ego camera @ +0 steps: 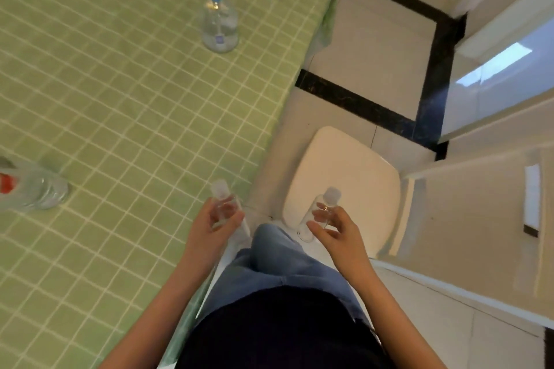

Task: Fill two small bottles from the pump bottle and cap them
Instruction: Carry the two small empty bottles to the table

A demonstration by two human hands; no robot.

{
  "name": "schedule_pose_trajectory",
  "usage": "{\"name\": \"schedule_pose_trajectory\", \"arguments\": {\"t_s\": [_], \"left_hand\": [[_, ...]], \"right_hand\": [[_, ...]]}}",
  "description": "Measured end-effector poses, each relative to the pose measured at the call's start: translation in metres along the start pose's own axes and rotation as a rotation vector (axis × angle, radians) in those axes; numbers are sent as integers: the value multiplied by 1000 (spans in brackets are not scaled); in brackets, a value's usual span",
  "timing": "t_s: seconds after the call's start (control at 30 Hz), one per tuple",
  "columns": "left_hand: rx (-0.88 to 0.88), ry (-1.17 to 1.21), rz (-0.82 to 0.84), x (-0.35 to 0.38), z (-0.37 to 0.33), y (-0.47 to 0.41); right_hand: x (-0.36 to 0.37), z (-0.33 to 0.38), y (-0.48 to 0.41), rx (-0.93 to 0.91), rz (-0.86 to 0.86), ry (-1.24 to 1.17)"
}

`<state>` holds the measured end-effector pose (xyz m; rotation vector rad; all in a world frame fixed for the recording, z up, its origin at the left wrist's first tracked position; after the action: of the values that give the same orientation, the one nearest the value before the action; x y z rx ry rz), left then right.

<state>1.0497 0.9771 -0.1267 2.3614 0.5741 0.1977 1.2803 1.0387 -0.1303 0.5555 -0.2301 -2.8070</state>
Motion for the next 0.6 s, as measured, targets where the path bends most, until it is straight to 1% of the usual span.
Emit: {"name": "schedule_pose_trajectory", "arguments": {"t_s": [0.1, 0.2, 0.43, 0.5, 0.6], "left_hand": [[1, 38, -93, -8, -5, -12], [-14, 111, -150, -12, -7, -21], [-26, 189, -262, -18, -24, -47], [-17, 203, -298, -19, -30, -55], [-31, 226, -356, -20, -36, -70]], "right_hand": [[6, 17, -36, -46, 83, 34], [13, 33, -71, -81, 137, 49], [37, 70, -144, -177, 269, 8], [48, 78, -166, -188, 329, 0], [64, 88, -202, -223, 466, 21]]}}
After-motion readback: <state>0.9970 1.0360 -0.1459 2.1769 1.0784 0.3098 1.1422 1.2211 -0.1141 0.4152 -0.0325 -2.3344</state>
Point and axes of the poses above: each hand's wrist, its own y-axis away from the middle knuckle, its own x-axis out of the palm, z = x × y, the point moved 4 cm from there along -y, towards the middle knuckle, and after that the axes turned 15 degrees about -x, right-handed, at the moved point
